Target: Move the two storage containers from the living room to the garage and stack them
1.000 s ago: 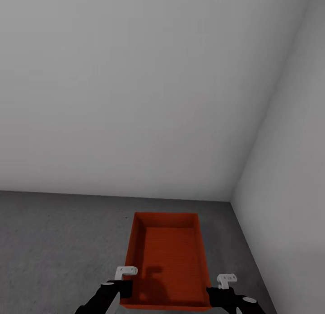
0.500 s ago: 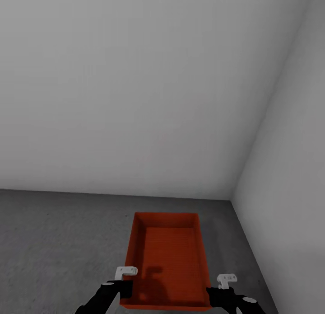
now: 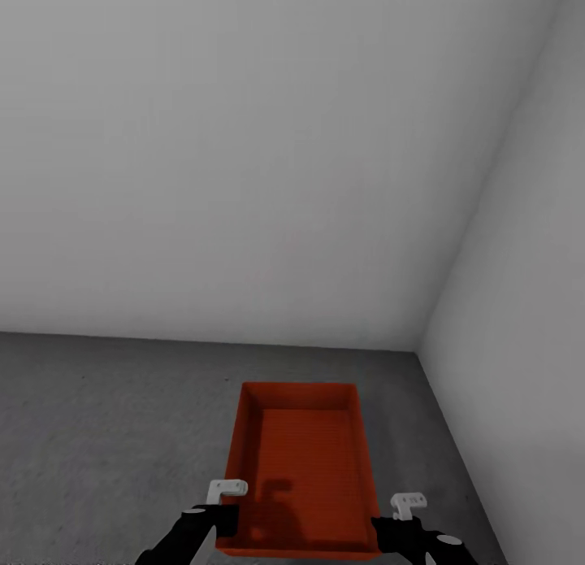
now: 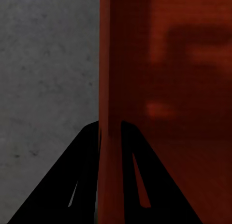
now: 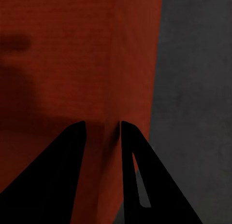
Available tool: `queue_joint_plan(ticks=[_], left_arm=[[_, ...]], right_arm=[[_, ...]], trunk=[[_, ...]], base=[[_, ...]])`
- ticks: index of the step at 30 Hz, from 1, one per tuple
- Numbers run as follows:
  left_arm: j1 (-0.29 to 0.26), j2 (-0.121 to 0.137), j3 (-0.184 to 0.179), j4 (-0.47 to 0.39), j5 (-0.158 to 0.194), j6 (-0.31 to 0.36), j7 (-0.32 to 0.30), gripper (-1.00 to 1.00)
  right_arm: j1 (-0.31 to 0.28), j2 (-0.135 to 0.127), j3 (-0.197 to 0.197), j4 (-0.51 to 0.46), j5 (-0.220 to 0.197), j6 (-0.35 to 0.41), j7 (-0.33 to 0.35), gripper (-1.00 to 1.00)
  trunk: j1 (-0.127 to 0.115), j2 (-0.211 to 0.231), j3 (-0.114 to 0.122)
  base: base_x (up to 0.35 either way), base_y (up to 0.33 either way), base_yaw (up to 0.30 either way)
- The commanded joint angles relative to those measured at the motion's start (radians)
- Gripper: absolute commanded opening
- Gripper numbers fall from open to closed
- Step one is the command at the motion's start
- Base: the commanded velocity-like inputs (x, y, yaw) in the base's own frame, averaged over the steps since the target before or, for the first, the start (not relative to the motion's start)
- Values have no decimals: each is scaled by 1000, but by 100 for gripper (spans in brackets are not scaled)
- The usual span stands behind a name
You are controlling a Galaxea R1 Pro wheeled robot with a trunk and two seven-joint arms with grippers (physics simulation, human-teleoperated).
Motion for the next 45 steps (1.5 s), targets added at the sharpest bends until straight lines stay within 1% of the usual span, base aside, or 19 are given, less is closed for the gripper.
queue_joint_plan(ticks=[1,12,17,45], left_arm=[[-1,-4,2,-14,-1,-59,11,-100],[-1,-4,2,-14,-1,-59,11,-100],[-1,-4,2,-14,-1,-59,11,-100],[-1,-4,2,-14,-1,-59,11,-100]], right_arm=[[1,31,10,1,-5,6,-1,-100],[1,31,10,1,-5,6,-1,-100],[1,31,10,1,-5,6,-1,-100],[1,31,8,1,-7,6,-1,-100]], trunk=[[4,-8,-6],[46,-85,-58],[46,-85,-66],[46,-85,-69]], base=[[0,0,0],[0,0,0],[0,0,0],[0,0,0]])
